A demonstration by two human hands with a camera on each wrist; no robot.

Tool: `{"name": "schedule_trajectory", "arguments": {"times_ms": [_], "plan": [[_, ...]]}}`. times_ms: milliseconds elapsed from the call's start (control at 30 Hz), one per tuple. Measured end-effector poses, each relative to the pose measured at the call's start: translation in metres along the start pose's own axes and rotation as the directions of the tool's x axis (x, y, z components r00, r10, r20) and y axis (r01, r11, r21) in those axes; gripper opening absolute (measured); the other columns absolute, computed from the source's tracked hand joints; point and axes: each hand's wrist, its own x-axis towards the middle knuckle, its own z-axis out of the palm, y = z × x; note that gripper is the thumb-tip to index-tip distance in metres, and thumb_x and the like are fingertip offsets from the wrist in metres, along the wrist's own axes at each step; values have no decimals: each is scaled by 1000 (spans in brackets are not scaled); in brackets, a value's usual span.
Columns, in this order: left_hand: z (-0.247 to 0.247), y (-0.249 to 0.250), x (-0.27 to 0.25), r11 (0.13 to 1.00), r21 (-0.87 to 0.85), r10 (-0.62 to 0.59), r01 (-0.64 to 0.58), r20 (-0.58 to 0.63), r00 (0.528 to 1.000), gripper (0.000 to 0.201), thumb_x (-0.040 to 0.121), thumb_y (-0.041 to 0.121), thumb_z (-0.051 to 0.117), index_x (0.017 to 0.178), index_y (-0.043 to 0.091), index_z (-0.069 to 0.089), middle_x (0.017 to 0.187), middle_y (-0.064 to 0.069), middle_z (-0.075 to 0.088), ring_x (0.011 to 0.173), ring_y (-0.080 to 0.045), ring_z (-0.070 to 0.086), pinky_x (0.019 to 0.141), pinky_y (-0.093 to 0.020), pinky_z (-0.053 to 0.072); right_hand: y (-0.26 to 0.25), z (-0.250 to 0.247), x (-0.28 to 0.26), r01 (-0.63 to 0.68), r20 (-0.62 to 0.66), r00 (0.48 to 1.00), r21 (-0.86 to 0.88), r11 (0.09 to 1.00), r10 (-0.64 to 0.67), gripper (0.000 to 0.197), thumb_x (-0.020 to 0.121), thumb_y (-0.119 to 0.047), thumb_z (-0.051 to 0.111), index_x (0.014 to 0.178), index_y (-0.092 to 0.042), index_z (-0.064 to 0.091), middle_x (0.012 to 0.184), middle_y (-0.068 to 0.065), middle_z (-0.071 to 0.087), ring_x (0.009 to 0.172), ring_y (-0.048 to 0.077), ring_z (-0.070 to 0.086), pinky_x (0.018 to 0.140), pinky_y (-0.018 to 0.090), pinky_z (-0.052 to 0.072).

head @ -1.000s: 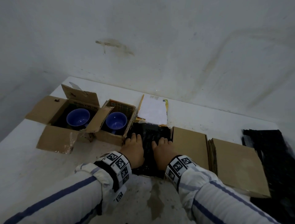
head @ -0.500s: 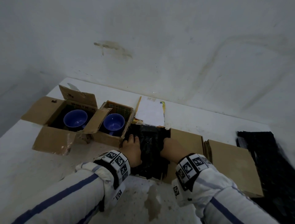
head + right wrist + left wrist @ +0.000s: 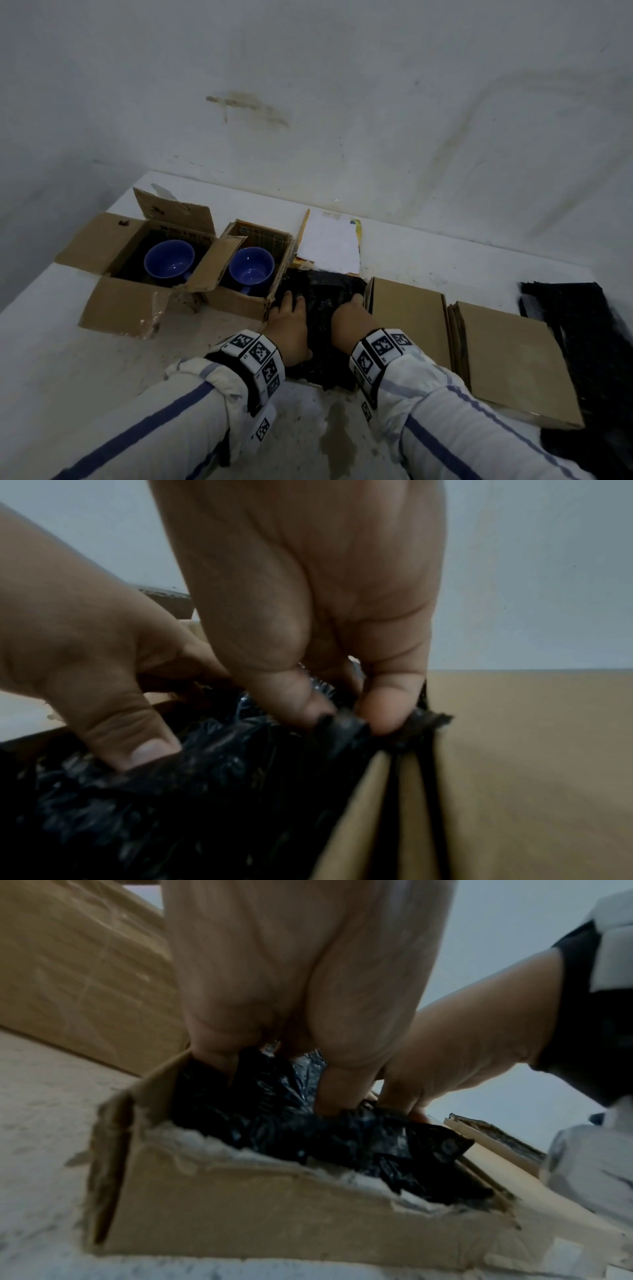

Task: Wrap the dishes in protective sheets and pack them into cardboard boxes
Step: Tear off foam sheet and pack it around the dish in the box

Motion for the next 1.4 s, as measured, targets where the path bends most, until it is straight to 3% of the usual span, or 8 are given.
{"name": "schedule_trajectory", "arguments": {"times_ms": [200,267,367,700,900,1000,1100,1400], "plan": [[-1,0,2,1000,12,1,-2,3,1000,111,78,34,74,150,11,-8,157,-14,-9,143,-40,10,115,-42,19,-8,-15,11,-28,66,998,103,994,21,50,90,-17,54,133,2,38,121,20,53,108,32,58,80,35,49],[-2,0,4,1000,7,-8,8,17,1000,113,77,33,75,150,12,-9,157,-14,-10,143,-40,8,116,-43,19,-8,-22,14,-9,81,997,138,990,-3,12,89,-15,52,85,-4,56,81,11,56,75,23,59,56,25,43],[-4,1,8,999,7,-32,31,35,999,115,77,32,75,150,13,-12,158,-13,-11,143,-40,7,117,-44,19,-3,-26,21,-31,87,996,141,989,19,39,90,-13,49,54,-12,35,57,3,36,49,15,37,46,22,30],[-7,10,13,993,-5,-115,116,54,992,121,74,25,78,149,17,-17,157,-13,-9,144,-39,4,115,-48,22,-6,-27,29,-27,67,997,47,999,23,32,93,-20,48,63,-18,36,67,1,34,72,16,43,69,27,35],[-11,16,18,988,6,-154,154,51,987,123,71,22,80,149,16,-16,154,-16,5,141,-40,12,112,-48,24,-4,-28,28,23,90,996,-8,1000,-22,37,93,-14,44,57,-10,39,62,2,39,56,15,45,52,24,36],[-14,18,19,985,31,-169,168,51,984,124,72,24,80,149,14,-16,153,-18,8,140,-40,14,112,-48,24,-2,-31,20,49,100,994,39,998,-52,21,94,-14,45,94,-1,61,82,5,47,96,29,61,78,32,47],[-16,17,21,986,51,-164,161,57,985,124,72,27,79,149,11,-16,153,-21,8,140,-40,14,112,-48,24,8,-42,14,26,153,987,198,980,-57,32,91,-10,54,121,0,55,80,5,55,71,21,60,74,34,56],[-15,20,21,986,52,-163,160,52,985,124,73,27,79,149,12,-17,152,-21,9,140,-40,14,111,-48,26,20,-51,-20,174,221,965,-132,976,-142,24,91,-23,60,77,-3,58,73,14,57,63,22,56,62,31,49]]}}
